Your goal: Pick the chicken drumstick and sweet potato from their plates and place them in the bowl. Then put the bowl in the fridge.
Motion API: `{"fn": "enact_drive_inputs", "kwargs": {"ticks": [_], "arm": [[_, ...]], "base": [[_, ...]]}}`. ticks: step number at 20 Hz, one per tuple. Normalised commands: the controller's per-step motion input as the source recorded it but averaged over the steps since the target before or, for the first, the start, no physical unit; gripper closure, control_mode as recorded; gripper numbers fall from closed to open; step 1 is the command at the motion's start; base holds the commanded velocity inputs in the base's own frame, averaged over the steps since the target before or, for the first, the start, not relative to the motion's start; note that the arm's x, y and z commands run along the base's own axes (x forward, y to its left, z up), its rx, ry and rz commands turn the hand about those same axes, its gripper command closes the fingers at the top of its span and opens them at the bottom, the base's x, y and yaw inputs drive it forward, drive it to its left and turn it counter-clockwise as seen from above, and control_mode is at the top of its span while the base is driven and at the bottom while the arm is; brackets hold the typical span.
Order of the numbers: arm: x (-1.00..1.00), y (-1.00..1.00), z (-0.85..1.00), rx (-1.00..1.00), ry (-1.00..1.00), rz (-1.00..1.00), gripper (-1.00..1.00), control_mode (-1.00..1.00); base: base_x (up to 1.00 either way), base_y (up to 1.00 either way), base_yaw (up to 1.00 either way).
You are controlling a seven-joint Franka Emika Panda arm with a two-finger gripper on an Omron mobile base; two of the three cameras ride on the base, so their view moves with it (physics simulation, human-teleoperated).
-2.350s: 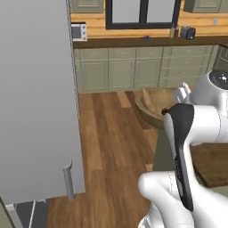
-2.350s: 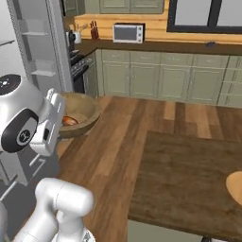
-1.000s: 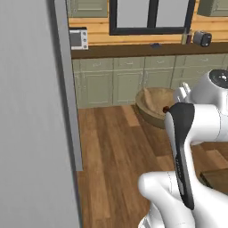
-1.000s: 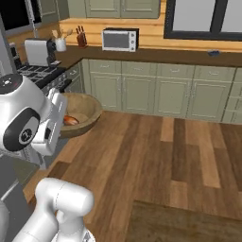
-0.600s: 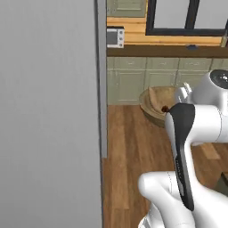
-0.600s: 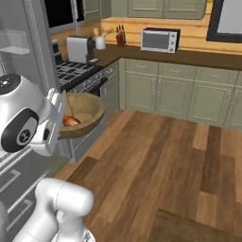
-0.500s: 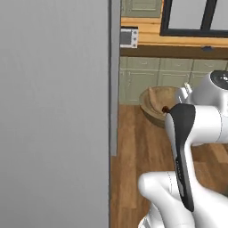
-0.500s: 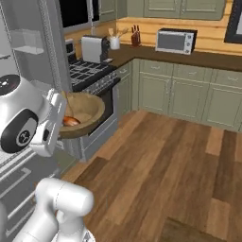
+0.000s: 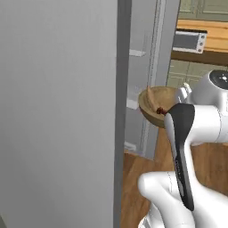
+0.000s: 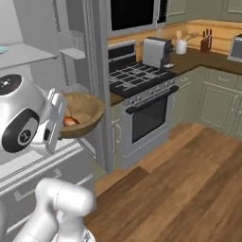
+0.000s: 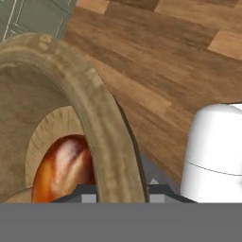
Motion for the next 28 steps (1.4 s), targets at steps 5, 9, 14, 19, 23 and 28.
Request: {"fn": "enact_drive_inputs", "kwargs": {"ticks": [5, 9, 14, 19, 23, 28], "arm": [[0.00, 0.00, 0.00, 0.00, 0.00, 0.00, 1.00, 1.00], [0.00, 0.00, 0.00, 0.00, 0.00, 0.00, 1.00, 1.00], [0.00, 0.00, 0.00, 0.00, 0.00, 0.00, 1.00, 1.00], [0.00, 0.00, 0.00, 0.00, 0.00, 0.00, 1.00, 1.00], [0.00, 0.00, 0.00, 0.00, 0.00, 0.00, 1.00, 1.00], [0.00, 0.00, 0.00, 0.00, 0.00, 0.00, 1.00, 1.00]], "base": [[-0.09, -0.17, 0.58], [0.91, -0.56, 0.66], [0.52, -0.26, 0.74], [-0.04, 0.00, 0.59], [0.09, -0.08, 0.50], [0.75, 0.05, 0.08]]}}
